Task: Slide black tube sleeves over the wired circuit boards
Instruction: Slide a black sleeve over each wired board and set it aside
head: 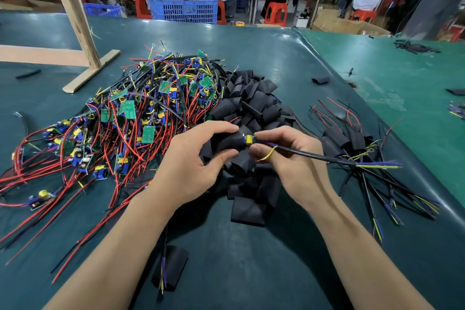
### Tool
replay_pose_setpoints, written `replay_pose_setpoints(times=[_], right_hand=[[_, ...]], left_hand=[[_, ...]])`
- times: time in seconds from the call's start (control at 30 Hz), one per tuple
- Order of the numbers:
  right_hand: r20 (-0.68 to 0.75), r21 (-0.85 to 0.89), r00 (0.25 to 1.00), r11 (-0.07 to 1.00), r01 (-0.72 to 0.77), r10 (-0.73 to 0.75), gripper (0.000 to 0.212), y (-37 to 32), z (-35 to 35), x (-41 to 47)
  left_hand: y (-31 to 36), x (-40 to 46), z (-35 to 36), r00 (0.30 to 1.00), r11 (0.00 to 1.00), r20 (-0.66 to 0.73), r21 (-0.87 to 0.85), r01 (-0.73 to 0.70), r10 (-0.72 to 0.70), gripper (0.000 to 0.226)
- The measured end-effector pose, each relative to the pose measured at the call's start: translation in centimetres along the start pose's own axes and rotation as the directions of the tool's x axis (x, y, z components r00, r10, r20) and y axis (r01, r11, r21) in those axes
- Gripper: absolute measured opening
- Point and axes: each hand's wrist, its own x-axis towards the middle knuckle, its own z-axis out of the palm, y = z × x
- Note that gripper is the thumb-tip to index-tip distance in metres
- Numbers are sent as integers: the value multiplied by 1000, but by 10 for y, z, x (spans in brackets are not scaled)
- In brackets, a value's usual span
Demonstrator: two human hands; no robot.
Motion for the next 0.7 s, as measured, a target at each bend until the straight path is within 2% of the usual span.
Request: replay_pose_setpoints(times=[0.17, 0.43, 0.53, 0.63, 0.7], right_hand=[[23, 97, 998, 994, -55, 53, 20, -3, -3, 0], [86, 38, 996, 999, -6, 3, 24, 0, 0, -1], [75, 21, 997, 1000, -13, 12, 23, 0, -2, 0], [21, 42, 999, 999, -33, 32, 20, 0, -3, 1], [19, 27, 999, 999, -40, 40, 19, 0, -3, 2]], left_hand=[[1, -1, 1, 999, 1000, 33, 12, -27, 26, 35], [2, -2, 4, 995, 996, 55, 42, -81, 79, 31], [3, -1, 3, 994, 996, 99, 63, -56, 50, 38], [-1, -1, -6, 994, 983, 108, 183, 10, -30, 52], [-4, 0, -11, 991, 979, 96, 190, 71, -91, 51]])
